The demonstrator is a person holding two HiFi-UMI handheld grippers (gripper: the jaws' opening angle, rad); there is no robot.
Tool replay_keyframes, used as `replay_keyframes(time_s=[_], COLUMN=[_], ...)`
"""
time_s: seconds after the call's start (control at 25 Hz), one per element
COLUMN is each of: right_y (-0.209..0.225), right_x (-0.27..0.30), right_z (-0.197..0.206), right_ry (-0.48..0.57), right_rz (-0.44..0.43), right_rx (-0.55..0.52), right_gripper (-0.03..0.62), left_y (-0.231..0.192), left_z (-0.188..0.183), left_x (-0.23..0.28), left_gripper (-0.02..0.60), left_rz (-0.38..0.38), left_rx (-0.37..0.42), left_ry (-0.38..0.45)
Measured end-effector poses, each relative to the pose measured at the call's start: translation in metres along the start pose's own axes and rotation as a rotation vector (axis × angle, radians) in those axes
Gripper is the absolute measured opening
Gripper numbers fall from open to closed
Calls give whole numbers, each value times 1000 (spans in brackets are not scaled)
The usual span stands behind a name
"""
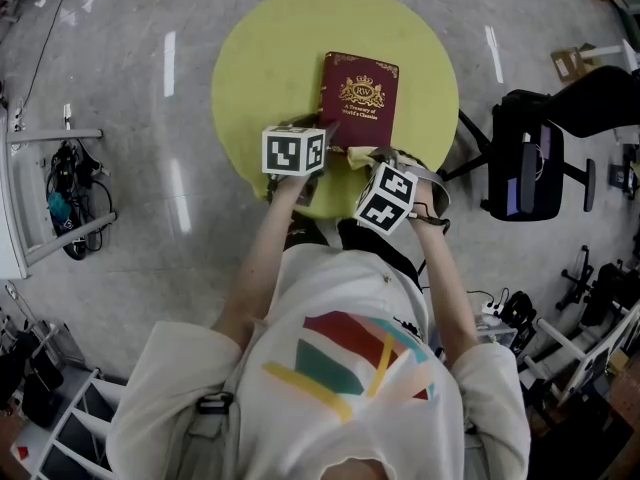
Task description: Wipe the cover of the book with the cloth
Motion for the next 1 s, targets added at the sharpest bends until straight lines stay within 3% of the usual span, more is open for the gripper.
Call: replay_keyframes(time_s=[0.32,0.52,0.56,0.64,0.84,1.0], right_y=[-1,24,33,55,111,145], right_x=[-1,-23,-30,-45,-68,-66], right_z=[2,-9,-13,-22,-45,-65], right_ry=[2,34,49,77,113,110], right_rz=[-16,44,64,112,202,222], right_rx=[-1,-3,-3,-5,-24,-59], right_gripper=[29,29,29,29,29,29], left_y=[0,3,1,-6,-18,-28], left_z=[-4,-12,-15,-22,-43,-50], left_x=[-3,-21,-25,-30,-49,-62], left_gripper=[209,204,191,40,20,19], left_rz=[-13,-9,-17,-61,-95,-122], left_rx=[9,16,18,38,21,8], left_ry=[8,97,114,128,182,217])
Point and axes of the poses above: the fingertips, and each gripper's own axes: x forward along the fingers, y to its right, z out of its underside, the point moved 1 cm from there along -x, backward along the fingers, and after that the axes turned 8 degrees about -z, right-handed, at the moved point
